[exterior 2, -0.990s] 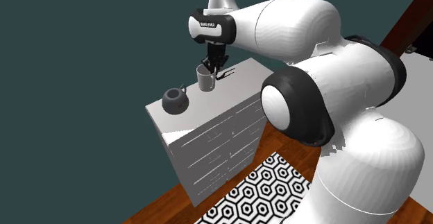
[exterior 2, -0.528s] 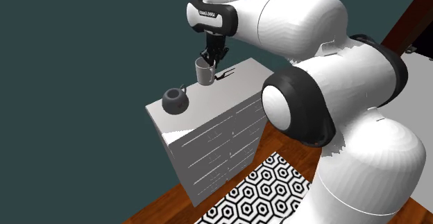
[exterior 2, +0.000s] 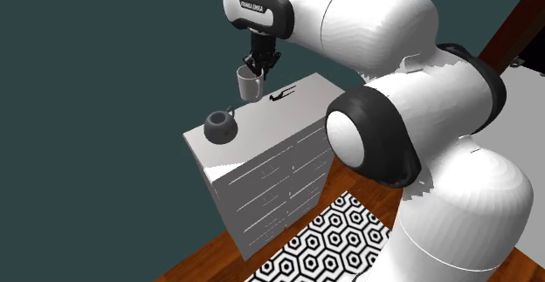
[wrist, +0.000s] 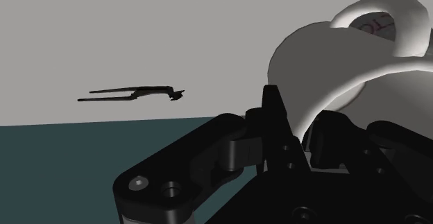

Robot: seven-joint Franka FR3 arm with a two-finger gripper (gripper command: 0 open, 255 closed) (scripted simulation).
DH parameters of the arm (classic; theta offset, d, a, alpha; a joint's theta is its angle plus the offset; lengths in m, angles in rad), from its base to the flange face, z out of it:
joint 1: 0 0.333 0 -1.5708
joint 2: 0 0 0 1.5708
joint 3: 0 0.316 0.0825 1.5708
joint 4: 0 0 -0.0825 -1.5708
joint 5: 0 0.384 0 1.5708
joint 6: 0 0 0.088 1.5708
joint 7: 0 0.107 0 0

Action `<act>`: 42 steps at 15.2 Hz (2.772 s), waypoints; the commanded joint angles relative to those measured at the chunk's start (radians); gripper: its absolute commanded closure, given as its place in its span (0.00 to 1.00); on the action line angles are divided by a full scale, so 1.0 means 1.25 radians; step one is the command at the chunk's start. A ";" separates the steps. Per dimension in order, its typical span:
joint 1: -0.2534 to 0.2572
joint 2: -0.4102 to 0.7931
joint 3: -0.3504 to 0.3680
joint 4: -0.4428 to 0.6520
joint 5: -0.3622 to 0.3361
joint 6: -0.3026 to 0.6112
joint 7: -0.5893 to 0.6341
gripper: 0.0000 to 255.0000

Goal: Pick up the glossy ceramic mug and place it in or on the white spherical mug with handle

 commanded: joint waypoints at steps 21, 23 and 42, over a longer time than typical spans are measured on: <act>0.098 0.083 0.049 0.025 -0.013 0.070 0.144 1.00; 0.099 0.085 0.049 0.006 -0.012 0.091 0.142 1.00; 0.097 0.078 0.048 0.017 -0.013 0.073 0.142 0.00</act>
